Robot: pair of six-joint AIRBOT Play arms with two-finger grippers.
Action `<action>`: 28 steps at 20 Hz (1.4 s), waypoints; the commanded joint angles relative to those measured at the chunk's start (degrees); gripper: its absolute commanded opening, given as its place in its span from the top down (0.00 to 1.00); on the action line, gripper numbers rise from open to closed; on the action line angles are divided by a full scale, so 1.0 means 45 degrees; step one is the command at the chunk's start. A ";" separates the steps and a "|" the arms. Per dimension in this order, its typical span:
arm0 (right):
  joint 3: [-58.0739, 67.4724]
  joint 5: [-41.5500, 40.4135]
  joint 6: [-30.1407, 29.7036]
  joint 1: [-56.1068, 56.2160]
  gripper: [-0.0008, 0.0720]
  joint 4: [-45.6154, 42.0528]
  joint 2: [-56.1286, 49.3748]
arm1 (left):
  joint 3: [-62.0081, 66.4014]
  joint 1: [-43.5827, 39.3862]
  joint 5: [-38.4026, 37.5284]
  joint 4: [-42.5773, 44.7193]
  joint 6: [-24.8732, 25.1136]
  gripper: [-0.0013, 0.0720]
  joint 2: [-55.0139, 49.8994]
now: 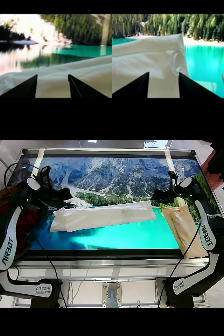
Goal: Fold the shirts.
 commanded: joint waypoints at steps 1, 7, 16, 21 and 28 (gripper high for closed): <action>0.0151 0.0675 -0.0491 -0.1229 0.38 0.1909 -0.0316 | 0.0170 -0.0651 0.1180 -0.2181 0.3740 0.37 0.0165; 0.0151 0.1962 -0.2166 -0.2186 0.28 0.3517 -0.1734 | 0.0170 -0.2574 0.3201 -0.0510 0.5153 0.37 0.0155; 0.0160 0.1666 -0.3356 -0.1656 0.28 0.4158 -0.3084 | 0.0160 -0.3327 0.3385 -0.0005 0.5144 0.39 0.0151; 0.0160 0.1734 -0.3361 -0.0801 0.28 0.4114 -0.3439 | 0.0155 -0.3332 0.3191 -0.0301 0.5144 0.44 0.0034; 0.1836 0.4624 -0.3818 -0.0520 0.94 0.4954 -0.3269 | 0.0155 -0.3337 0.2356 -0.1345 0.5197 0.96 -0.0670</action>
